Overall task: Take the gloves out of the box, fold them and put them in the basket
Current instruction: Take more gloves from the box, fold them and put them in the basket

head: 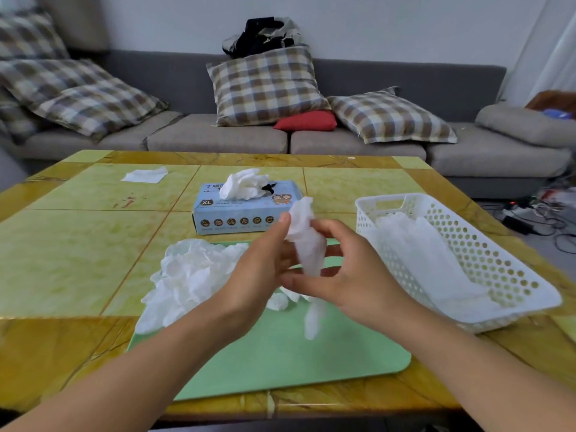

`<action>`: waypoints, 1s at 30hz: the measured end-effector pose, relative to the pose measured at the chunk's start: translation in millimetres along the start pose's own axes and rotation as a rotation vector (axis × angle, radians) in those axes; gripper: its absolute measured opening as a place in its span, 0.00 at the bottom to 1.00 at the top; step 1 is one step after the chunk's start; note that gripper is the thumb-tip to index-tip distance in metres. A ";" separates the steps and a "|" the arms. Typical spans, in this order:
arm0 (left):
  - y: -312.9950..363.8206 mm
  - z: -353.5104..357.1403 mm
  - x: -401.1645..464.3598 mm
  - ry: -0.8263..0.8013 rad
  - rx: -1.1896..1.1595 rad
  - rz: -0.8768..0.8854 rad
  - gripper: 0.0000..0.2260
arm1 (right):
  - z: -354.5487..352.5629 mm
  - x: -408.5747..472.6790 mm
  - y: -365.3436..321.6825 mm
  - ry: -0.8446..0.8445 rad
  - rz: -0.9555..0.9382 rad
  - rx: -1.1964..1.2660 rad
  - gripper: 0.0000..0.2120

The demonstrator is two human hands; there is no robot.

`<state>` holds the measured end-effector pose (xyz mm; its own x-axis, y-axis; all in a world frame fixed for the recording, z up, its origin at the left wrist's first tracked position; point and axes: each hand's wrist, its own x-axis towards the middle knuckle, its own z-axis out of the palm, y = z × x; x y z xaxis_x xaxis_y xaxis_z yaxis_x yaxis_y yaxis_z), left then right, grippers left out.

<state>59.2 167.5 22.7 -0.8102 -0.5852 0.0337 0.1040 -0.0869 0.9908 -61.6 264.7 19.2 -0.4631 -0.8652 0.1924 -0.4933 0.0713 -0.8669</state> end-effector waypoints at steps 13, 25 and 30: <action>11.0 -22.8 2.5 -0.157 0.168 -0.096 0.26 | -60.0 -1.2 -15.4 -0.379 0.359 0.764 0.20; 8.7 -17.6 7.4 -0.055 0.124 -0.297 0.12 | -57.9 14.4 9.3 -0.321 0.631 0.579 0.17; 3.7 -22.7 19.4 -0.003 0.177 -0.420 0.12 | -54.9 25.4 15.2 -0.377 0.662 0.493 0.12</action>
<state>56.9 137.6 24.1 -0.7624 -0.5265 -0.3762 -0.3343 -0.1774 0.9256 -121.3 271.1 36.1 -0.2248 -0.8344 -0.5032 0.1992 0.4661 -0.8620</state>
